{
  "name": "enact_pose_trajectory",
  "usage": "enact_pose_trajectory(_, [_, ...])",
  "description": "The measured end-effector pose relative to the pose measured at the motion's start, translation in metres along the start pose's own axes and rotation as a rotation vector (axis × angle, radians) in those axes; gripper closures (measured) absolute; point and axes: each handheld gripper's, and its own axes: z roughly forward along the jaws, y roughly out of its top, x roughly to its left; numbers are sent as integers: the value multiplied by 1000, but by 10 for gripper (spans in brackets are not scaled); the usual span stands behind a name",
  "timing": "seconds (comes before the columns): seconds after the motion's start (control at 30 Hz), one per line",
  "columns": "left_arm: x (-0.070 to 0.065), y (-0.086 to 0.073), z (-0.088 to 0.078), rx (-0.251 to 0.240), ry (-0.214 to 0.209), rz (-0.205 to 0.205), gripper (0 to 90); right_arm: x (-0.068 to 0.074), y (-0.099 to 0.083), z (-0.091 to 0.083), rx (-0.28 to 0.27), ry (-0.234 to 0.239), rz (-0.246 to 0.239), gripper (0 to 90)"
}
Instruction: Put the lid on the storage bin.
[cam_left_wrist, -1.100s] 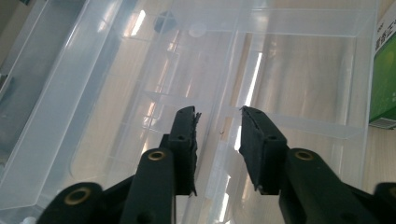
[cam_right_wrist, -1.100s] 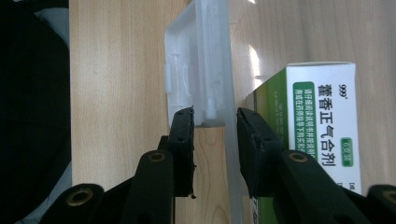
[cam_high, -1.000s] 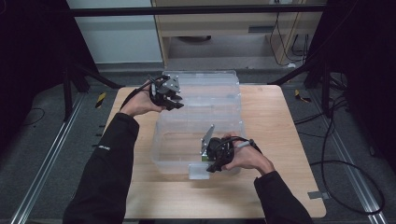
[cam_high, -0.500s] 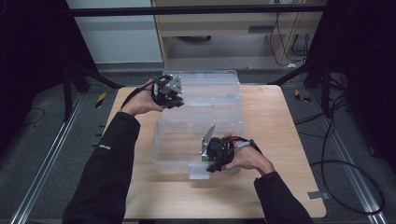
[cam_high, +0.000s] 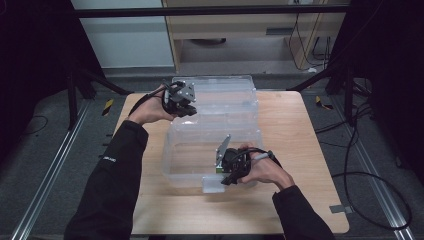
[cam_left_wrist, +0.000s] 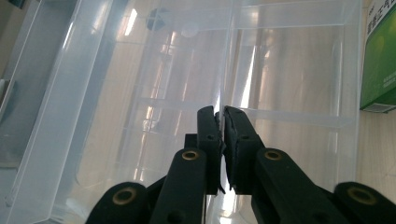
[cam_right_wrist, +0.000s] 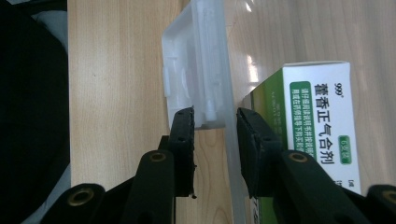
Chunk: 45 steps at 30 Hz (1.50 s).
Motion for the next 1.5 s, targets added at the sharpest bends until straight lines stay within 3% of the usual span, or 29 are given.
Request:
enact_pose_trajectory(0.7, [-27,10,-20,59,-6,78,872,0,1,0,12,14,10,684])
enact_pose_trajectory(1.07, [-47,6,-30,31,-4,91,874,1,1,1,8,5,7,683])
enact_pose_trajectory(1.27, [-55,6,-33,43,-7,81,873,1,1,0,12,8,7,682])
enact_pose_trajectory(1.3, [-55,7,-34,49,-4,99,873,1,1,0,12,8,8,681])
enact_pose_trajectory(1.5, [-62,6,-36,49,-3,97,873,2,1,0,12,9,14,681])
